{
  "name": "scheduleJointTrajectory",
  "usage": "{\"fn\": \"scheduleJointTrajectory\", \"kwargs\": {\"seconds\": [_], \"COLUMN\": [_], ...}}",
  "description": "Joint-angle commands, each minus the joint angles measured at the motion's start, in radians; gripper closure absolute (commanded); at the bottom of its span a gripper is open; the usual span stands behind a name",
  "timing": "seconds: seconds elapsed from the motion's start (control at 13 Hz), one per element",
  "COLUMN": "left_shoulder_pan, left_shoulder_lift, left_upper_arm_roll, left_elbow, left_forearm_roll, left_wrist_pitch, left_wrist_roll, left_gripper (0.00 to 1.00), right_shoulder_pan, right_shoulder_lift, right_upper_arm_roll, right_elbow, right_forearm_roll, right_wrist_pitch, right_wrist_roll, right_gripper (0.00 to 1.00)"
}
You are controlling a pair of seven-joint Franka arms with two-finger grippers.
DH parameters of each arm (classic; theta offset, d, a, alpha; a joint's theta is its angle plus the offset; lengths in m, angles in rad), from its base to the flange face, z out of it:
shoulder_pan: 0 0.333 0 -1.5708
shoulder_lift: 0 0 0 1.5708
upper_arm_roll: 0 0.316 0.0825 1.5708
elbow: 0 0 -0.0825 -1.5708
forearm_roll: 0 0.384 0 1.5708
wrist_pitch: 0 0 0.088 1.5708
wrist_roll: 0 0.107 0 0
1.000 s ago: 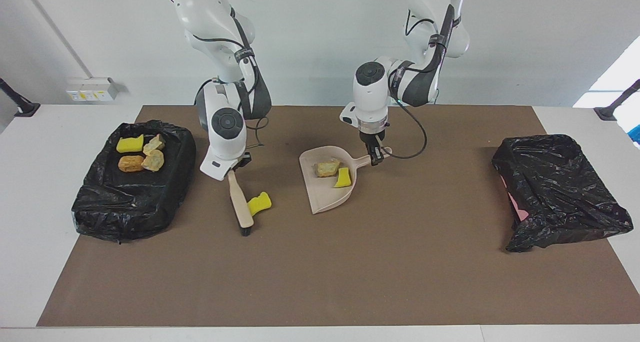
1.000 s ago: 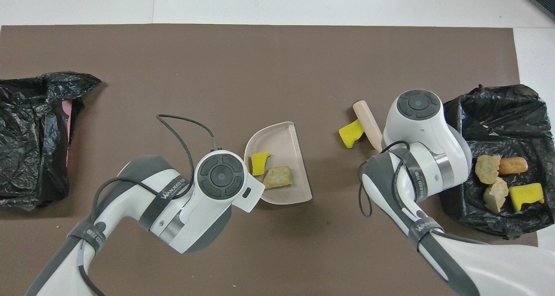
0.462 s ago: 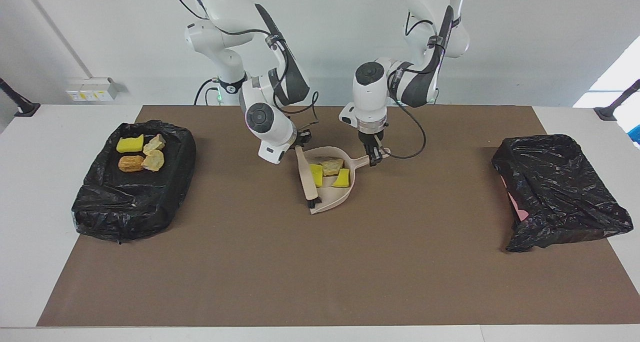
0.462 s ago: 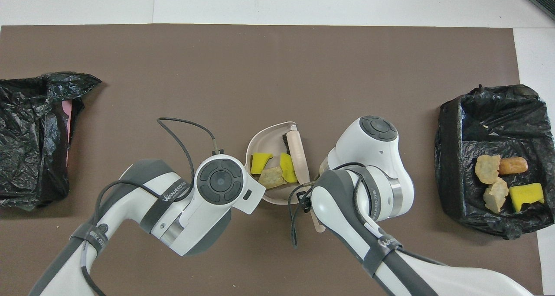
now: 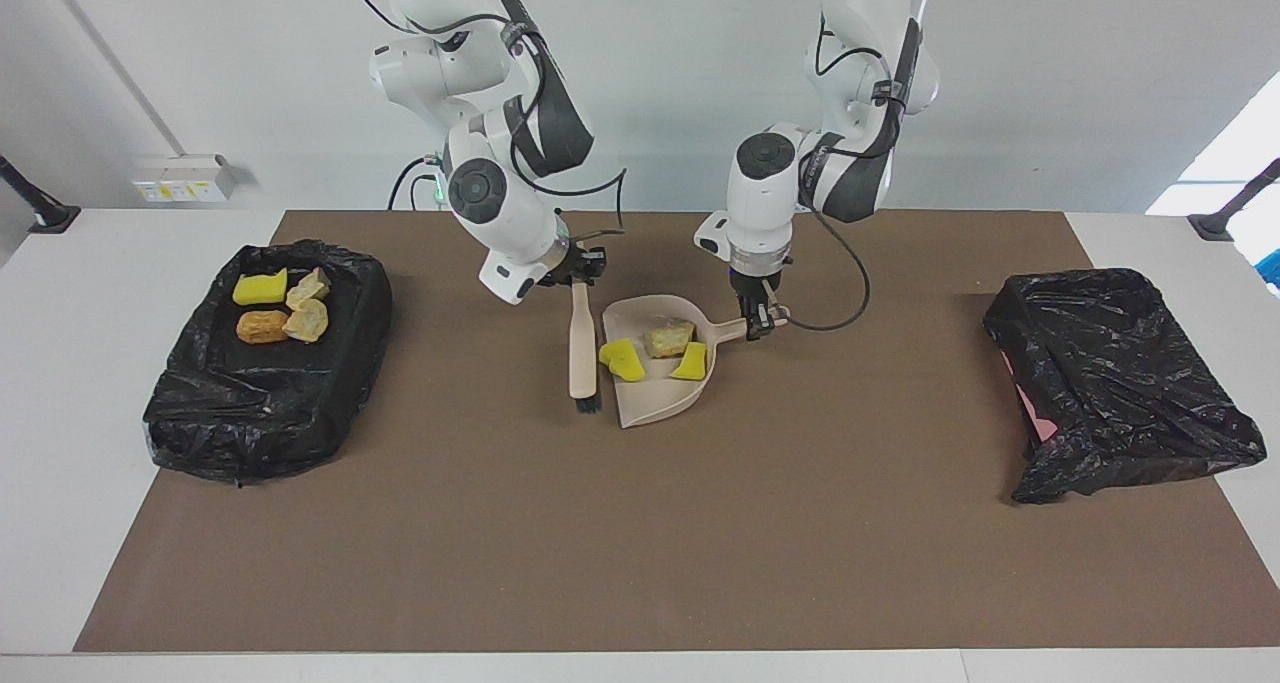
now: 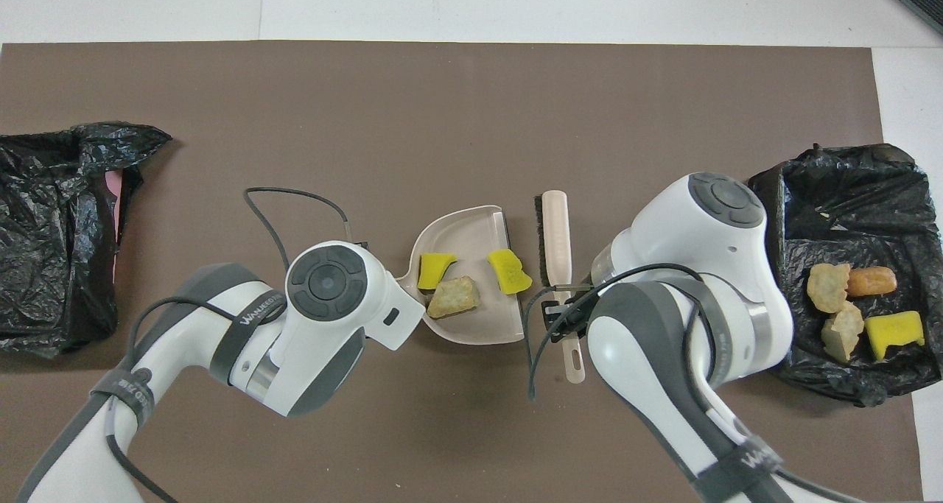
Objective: Sweep and dump trash in bin
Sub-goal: 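Sweep the sponge and bread pieces into the dustpan with the right gripper, then carry the loaded dustpan with the left gripper over the nearest black bag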
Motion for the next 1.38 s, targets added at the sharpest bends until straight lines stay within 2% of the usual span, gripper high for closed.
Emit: {"fn": "scheduleJointTrajectory", "kwargs": {"seconds": [0.0, 0.15, 0.31, 0.38, 0.69, 0.92, 1.0, 1.15, 1.31], "left_shoulder_pan": [0.066, 0.109, 0.172, 0.212, 0.333, 0.368, 0.378, 0.413, 0.436], "left_shoulder_lift": [0.002, 0.002, -0.002, -0.002, -0.001, -0.004, 0.002, 0.016, 0.038], "left_upper_arm_roll": [-0.003, 0.0, -0.003, -0.003, 0.0, 0.006, 0.009, 0.009, 0.011], "left_elbow": [0.008, 0.03, 0.049, 0.062, 0.066, 0.164, 0.216, 0.328, 0.399], "left_forearm_roll": [-0.089, -0.144, -0.195, -0.257, -0.489, -0.49, -0.487, -0.383, -0.345], "left_wrist_pitch": [0.031, 0.028, 0.026, 0.026, 0.031, -0.072, -0.127, -0.253, -0.32], "left_wrist_roll": [0.125, 0.189, 0.261, 0.316, 0.594, 0.604, 0.599, 0.597, 0.594], "left_gripper": [1.0, 1.0, 1.0, 1.0, 1.0, 1.0, 1.0, 1.0, 1.0], "right_shoulder_pan": [0.017, 0.144, 0.131, 0.114, 0.195, 0.376, 0.411, 0.437, 0.509], "right_shoulder_lift": [-0.108, -0.177, -0.185, -0.185, -0.217, -0.18, -0.182, -0.18, -0.133], "right_upper_arm_roll": [0.012, 0.017, 0.016, 0.017, 0.019, 0.02, 0.02, 0.023, 0.023], "right_elbow": [-0.039, -0.126, -0.165, -0.179, -0.222, -0.249, -0.277, -0.334, -0.381], "right_forearm_roll": [-0.062, -0.076, -0.116, -0.117, -0.111, -0.111, -0.108, -0.099, -0.099], "right_wrist_pitch": [-0.094, -0.043, -0.012, -0.001, 0.038, 0.095, 0.126, 0.205, 0.334], "right_wrist_roll": [0.12, 0.197, 0.119, 0.105, 0.278, 0.516, 0.525, 0.516, 0.507], "right_gripper": [1.0, 1.0, 1.0, 1.0, 1.0, 1.0, 1.0, 1.0, 1.0]}}
